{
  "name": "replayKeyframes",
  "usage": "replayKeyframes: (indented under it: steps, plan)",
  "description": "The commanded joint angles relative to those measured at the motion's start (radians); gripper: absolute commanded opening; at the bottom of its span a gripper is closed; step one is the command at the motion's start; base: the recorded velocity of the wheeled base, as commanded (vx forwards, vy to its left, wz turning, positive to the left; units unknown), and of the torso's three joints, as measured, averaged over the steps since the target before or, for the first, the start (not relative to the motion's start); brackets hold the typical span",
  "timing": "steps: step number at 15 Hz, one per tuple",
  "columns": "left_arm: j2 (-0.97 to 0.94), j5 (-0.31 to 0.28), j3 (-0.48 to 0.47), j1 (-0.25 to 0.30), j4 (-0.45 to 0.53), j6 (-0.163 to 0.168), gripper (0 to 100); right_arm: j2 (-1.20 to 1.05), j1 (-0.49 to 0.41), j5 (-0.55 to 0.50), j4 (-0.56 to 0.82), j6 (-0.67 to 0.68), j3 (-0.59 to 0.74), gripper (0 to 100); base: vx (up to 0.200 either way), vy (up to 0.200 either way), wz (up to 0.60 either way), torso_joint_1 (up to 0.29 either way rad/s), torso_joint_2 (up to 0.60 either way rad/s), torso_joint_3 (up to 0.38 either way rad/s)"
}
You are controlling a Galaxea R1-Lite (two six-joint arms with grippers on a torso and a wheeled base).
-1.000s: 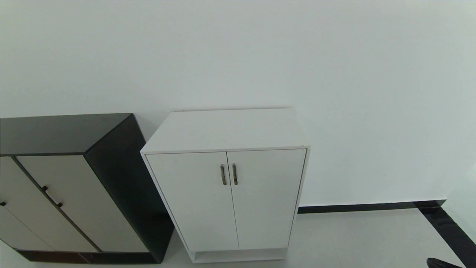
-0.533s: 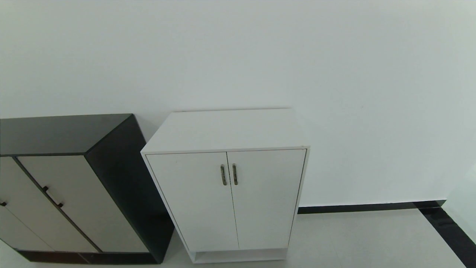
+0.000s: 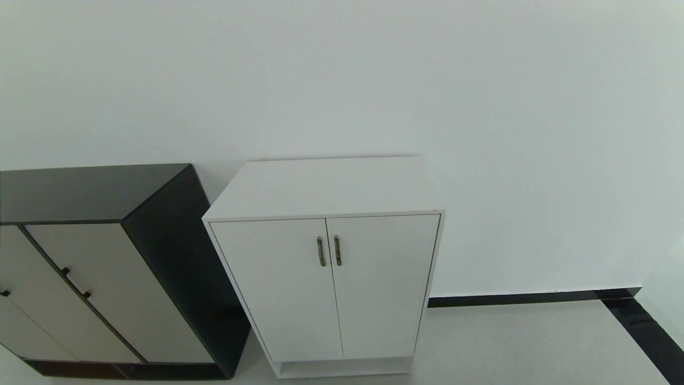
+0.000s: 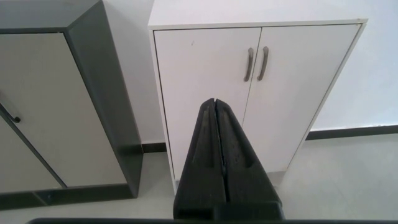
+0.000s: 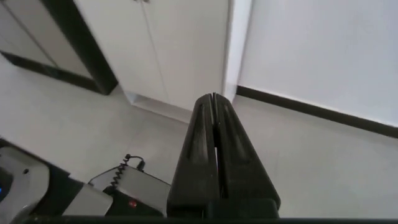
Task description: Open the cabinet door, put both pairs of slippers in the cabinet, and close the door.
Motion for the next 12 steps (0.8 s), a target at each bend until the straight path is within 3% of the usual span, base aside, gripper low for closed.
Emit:
replayKeyframes:
  steps: [1,6,12]
  plan:
    - [0.000,0.000,0.000,0.000,0.001,0.000,0,-0.026,-0.031,-0.003,-0.002,0.000,0.002,0,0.000,0.000,0.00,0.000,0.00,0.000]
    - [0.000,0.000,0.000,0.000,0.001,0.000,0,-0.133,-0.253,-0.003,-0.002,-0.003,0.002,0,0.000,0.000,0.00,0.000,0.00,0.000]
    - [0.000,0.000,0.000,0.000,0.001,0.000,0,-0.168,-0.267,-0.026,-0.002,-0.012,0.000,0,0.000,0.000,0.00,0.000,0.00,0.000]
